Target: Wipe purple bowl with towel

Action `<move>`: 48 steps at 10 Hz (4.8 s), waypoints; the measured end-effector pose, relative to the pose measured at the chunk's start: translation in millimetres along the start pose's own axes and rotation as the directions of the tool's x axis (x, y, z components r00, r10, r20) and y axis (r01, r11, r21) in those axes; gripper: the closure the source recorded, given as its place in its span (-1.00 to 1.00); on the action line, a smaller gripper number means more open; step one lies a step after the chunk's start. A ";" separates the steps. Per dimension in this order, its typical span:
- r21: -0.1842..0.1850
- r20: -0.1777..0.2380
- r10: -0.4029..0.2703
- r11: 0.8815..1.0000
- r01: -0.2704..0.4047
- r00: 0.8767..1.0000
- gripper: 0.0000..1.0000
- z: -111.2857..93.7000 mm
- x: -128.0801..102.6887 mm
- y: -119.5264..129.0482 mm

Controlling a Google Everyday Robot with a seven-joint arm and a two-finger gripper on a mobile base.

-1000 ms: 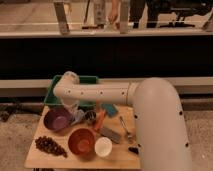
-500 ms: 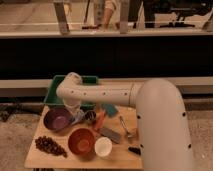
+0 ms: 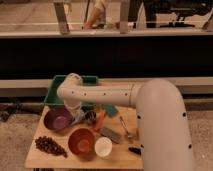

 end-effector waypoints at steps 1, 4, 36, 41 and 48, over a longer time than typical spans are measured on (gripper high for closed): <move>-0.003 0.000 0.004 1.000 -0.004 1.000 0.26 0.8 1.0 2.0; -0.006 -0.002 0.012 1.000 -0.012 1.000 0.39 2.5 3.6 4.6; -0.036 0.053 0.020 0.999 -0.018 0.998 0.16 46.5 5.2 11.7; -0.040 0.060 0.022 0.999 -0.020 0.998 0.79 50.4 5.7 13.4; 0.024 0.008 0.013 1.000 -0.013 1.000 0.94 -7.8 10.7 5.4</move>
